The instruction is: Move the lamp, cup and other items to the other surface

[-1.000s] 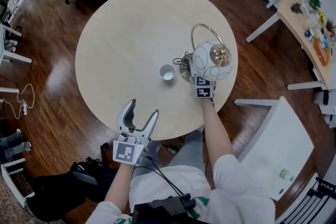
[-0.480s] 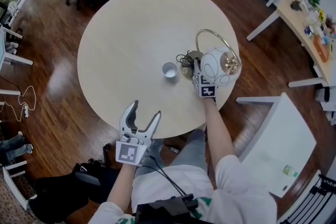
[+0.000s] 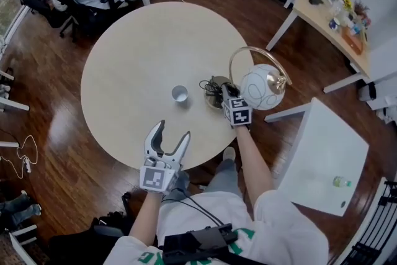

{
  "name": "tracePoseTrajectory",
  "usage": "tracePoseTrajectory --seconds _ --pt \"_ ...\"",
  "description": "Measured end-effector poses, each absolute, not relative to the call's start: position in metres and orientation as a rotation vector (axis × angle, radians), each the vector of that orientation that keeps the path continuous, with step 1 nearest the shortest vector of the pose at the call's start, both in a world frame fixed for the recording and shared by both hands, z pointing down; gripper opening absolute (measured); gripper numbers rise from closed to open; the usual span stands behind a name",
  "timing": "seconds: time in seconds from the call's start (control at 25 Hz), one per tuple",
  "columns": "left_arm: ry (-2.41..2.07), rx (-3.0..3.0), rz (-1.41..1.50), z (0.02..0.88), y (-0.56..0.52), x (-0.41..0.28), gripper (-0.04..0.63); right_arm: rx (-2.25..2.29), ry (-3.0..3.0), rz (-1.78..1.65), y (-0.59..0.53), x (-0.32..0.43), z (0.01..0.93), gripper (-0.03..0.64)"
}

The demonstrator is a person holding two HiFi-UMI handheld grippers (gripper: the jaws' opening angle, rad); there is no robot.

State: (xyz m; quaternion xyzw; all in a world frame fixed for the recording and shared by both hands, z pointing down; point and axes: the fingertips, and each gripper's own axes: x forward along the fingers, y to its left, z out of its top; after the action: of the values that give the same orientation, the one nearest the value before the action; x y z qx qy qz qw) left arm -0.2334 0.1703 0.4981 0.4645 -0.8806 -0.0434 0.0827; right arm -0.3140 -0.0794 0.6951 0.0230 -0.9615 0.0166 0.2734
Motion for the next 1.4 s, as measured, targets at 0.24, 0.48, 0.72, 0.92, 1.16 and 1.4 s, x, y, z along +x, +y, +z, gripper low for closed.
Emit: tracePoseTrajectory --seconds 0.24,0.48,0.72,0.92,1.16,1.4 --pt "-2.516 1.619 -0.115 0.484 0.111 -0.212 0.331 0.203 -2.571 0.134 -0.127 -0.254 0.671 0.026" --pt "-2.35 1.902 -0.104 0.484 0.03 -0.171 0.331 0.491 -2.492 0.08 -0.211 -0.155 0.661 0.025" --pt "-2.094 2.221 -0.085 0.481 -0.057 -0.108 0.331 0.795 -2.437 0.162 -0.274 -0.034 0.635 0.025" --pt "-1.879 2.389 -0.076 0.485 -0.121 -0.043 0.331 1.014 -2.337 0.213 -0.325 0.077 0.636 0.025" --pt "-1.611 2.518 -0.079 0.487 -0.181 0.039 0.331 1.231 -2.213 0.268 -0.365 0.194 0.651 0.025" --pt "-1.459 2.611 -0.046 0.497 -0.234 0.098 0.331 1.307 -2.159 0.277 -0.402 0.258 0.671 0.025"
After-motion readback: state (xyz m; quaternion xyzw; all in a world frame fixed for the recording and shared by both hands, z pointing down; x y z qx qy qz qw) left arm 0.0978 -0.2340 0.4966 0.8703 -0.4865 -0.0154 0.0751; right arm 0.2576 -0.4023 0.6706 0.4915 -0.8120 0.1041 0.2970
